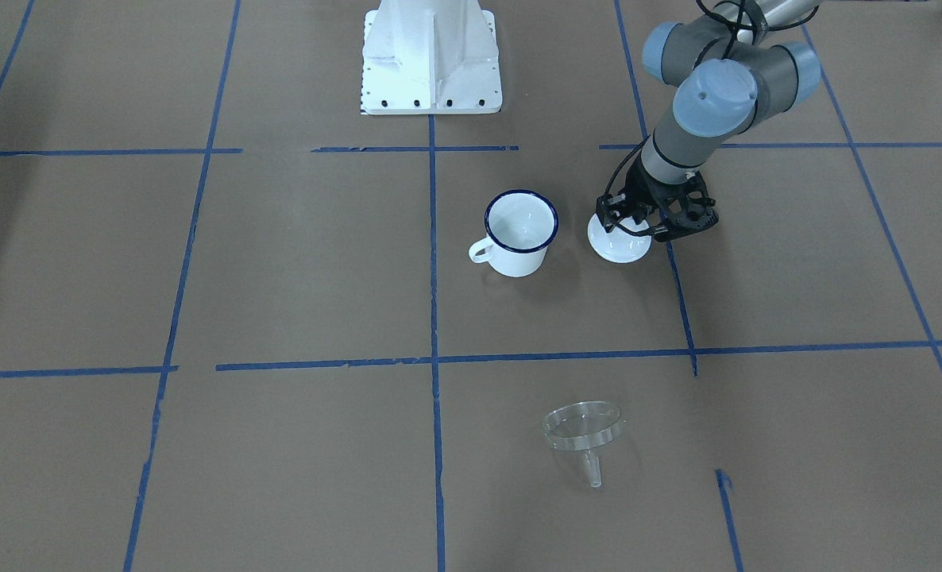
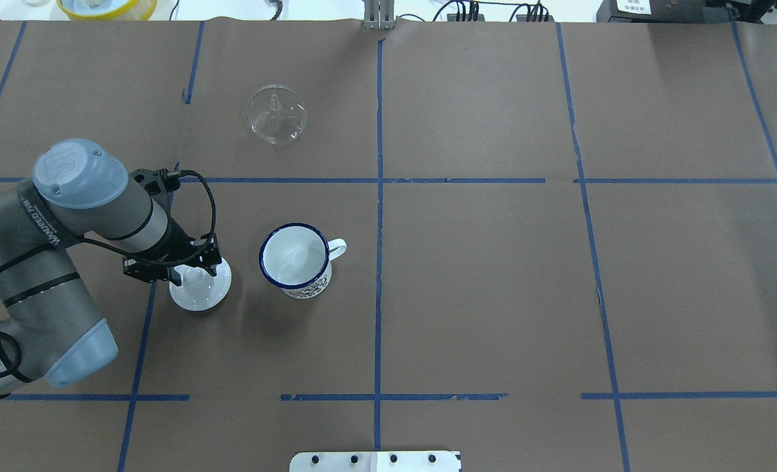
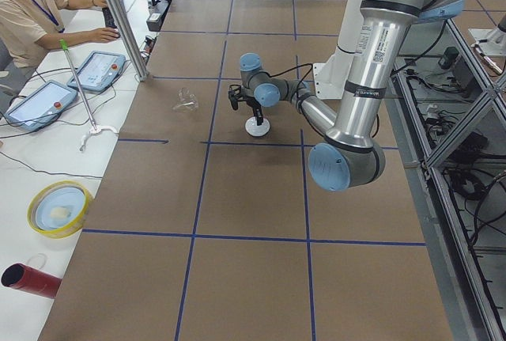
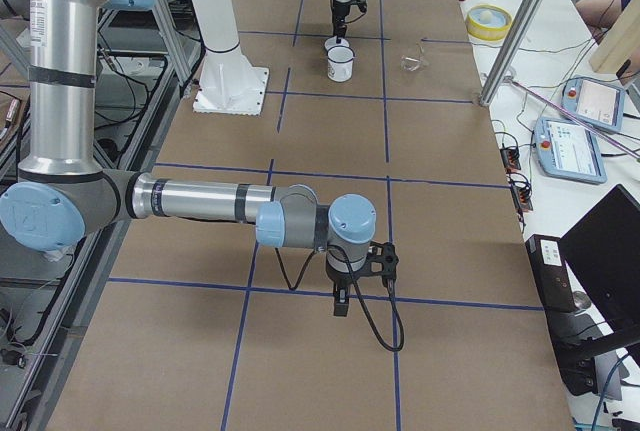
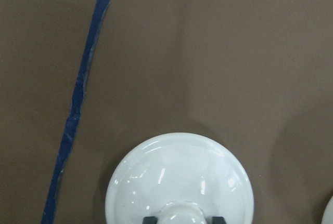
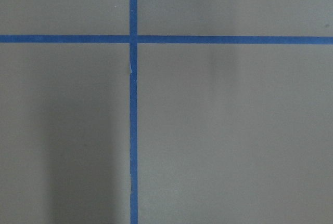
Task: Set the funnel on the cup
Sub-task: 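Carry the lid beside the mug and set it on the table, then release the lid and move the left gripper to the glass funnel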
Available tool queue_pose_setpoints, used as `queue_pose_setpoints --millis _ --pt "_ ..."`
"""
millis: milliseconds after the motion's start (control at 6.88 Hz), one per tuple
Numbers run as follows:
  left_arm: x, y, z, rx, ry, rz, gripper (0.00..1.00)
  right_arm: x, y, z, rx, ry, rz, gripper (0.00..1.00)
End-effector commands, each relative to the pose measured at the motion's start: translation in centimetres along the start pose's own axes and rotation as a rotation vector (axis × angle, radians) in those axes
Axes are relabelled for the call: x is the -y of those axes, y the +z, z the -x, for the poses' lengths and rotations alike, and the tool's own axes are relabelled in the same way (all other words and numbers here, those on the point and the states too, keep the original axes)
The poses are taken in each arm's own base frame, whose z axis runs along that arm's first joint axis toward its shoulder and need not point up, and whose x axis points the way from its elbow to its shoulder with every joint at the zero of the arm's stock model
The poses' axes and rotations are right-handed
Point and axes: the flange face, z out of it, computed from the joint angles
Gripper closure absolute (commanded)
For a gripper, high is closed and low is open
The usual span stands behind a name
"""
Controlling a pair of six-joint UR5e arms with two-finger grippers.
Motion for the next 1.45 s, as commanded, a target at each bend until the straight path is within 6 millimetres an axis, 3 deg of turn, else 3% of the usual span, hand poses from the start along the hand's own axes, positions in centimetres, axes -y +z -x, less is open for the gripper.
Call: queue_pose_setpoints --millis 0,291,436,582,873,1164,1309 --pt "-0.1 -3.1 0.0 -0.032 0.000 -0.023 0.05 0.0 0.0 0.0 0.000 0.000 0.000 0.00" --pt "6.5 -8.9 -0.4 -0.057 -0.101 -0.143 0.06 0.0 0.0 0.0 0.000 0.000 0.000 0.00" --pt "8.3 -9.5 -1.1 -0.066 -0.139 -0.162 0.06 0.0 0.0 0.0 0.000 0.000 0.000 0.00" --pt "9.7 -8.6 -2.5 -0.132 -0.244 -0.170 0.06 0.0 0.1 0.0 0.000 0.001 0.001 0.00" --pt "10.6 -8.7 -4.6 -0.311 -0.481 -0.170 0.05 0.0 0.0 0.0 0.000 0.000 0.000 0.00" --pt "13.7 -9.7 -10.2 -0.417 -0.748 -0.263 0.04 0.0 0.0 0.0 0.000 0.000 0.000 0.00" --pt "15.5 -9.4 -11.1 -0.508 -0.865 -0.321 0.01 0.0 0.0 0.0 0.000 0.000 0.000 0.00"
